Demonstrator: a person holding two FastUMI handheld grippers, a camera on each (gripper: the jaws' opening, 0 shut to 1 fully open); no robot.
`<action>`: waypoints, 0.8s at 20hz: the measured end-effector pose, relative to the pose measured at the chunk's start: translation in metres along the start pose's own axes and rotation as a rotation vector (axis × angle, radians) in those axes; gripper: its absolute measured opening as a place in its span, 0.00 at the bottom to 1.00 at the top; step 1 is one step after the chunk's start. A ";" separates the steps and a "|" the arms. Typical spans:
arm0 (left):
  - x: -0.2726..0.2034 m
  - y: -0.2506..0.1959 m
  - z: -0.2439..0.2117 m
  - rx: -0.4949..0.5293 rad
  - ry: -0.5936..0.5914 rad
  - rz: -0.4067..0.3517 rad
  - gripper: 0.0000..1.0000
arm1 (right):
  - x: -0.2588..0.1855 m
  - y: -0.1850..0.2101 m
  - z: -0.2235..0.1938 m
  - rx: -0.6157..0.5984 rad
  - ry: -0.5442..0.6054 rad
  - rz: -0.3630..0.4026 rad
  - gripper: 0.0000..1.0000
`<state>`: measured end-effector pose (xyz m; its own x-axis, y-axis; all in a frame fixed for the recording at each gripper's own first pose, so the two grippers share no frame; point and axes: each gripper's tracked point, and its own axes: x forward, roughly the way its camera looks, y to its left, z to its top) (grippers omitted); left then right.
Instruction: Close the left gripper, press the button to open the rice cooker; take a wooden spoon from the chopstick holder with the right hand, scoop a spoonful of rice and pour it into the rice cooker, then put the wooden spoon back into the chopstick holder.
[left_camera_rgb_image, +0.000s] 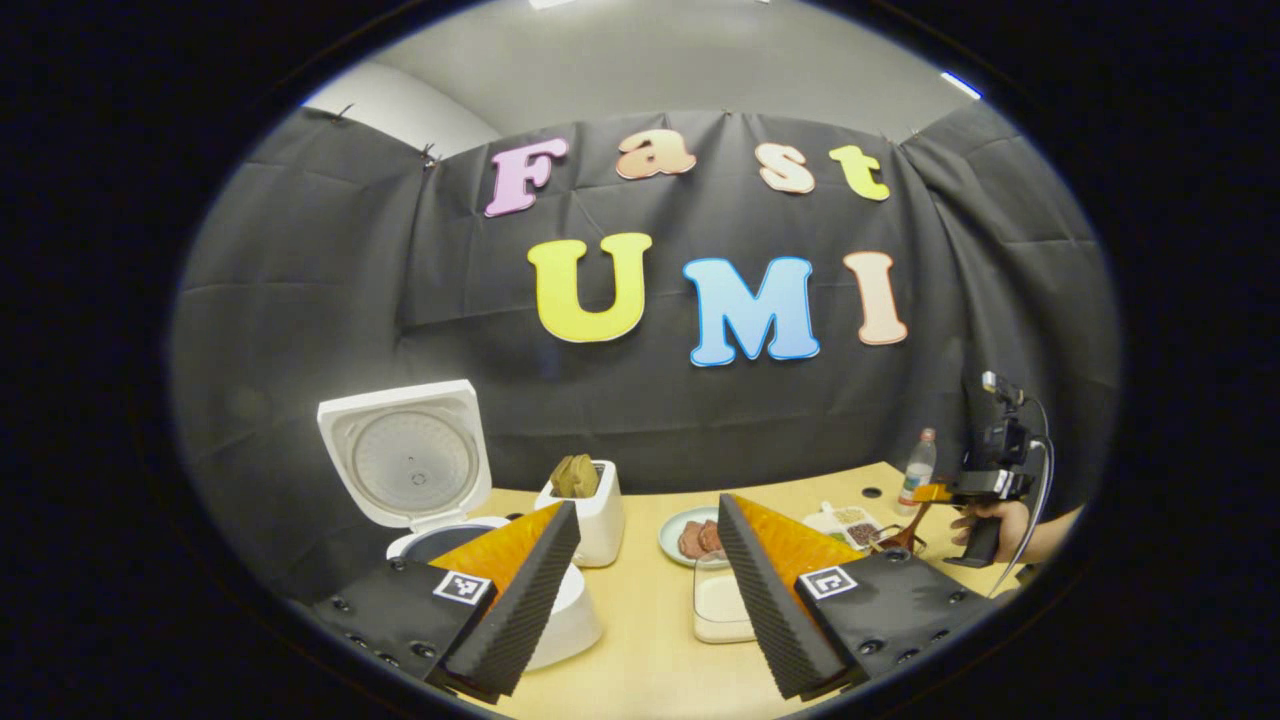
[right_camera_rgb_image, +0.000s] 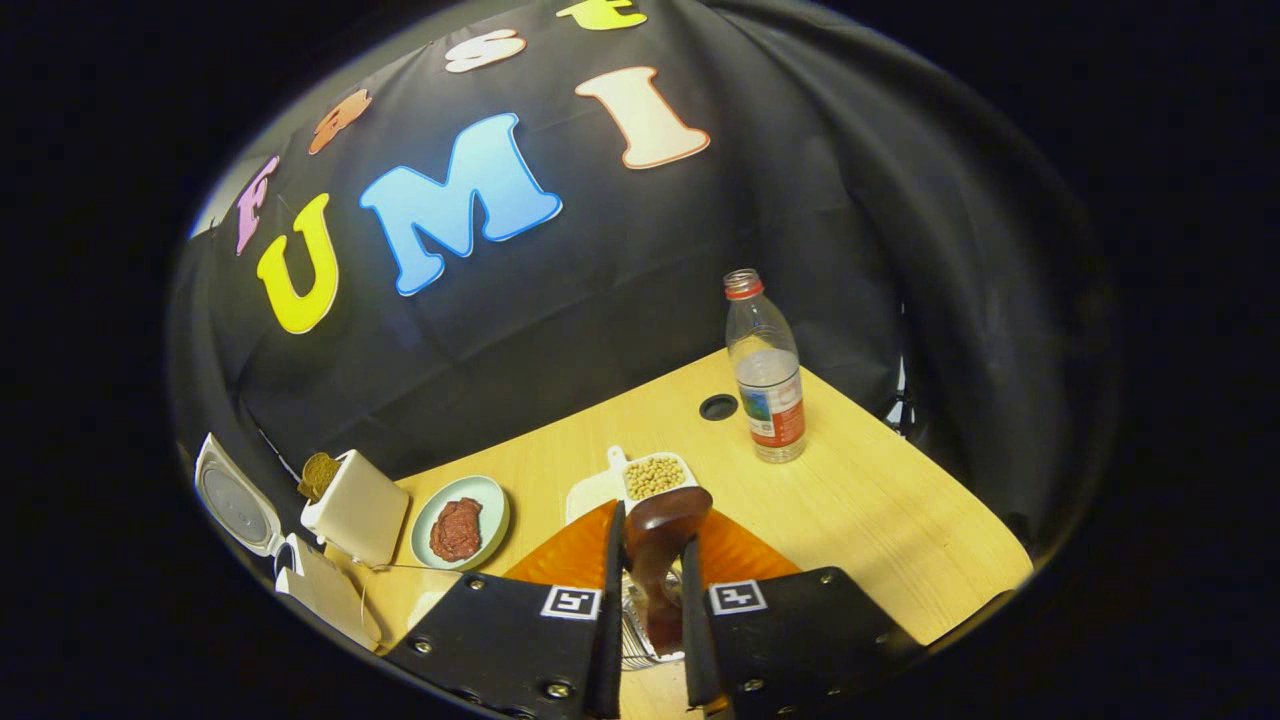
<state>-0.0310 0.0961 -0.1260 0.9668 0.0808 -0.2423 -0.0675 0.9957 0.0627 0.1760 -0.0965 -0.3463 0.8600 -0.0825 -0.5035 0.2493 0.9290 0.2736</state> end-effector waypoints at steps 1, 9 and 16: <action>0.000 0.001 0.000 -0.004 -0.001 -0.005 0.99 | -0.013 -0.005 0.000 -0.017 -0.008 -0.019 0.28; 0.011 -0.002 0.009 -0.017 -0.039 -0.062 0.96 | -0.071 -0.007 0.036 -0.098 -0.109 -0.016 0.81; 0.017 0.011 0.016 -0.036 -0.067 -0.069 0.96 | -0.114 0.008 0.091 -0.108 -0.204 -0.010 0.98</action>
<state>-0.0109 0.1075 -0.1137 0.9838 0.0102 -0.1792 -0.0079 0.9999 0.0132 0.1204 -0.1125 -0.2124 0.9326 -0.1534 -0.3267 0.2190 0.9601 0.1742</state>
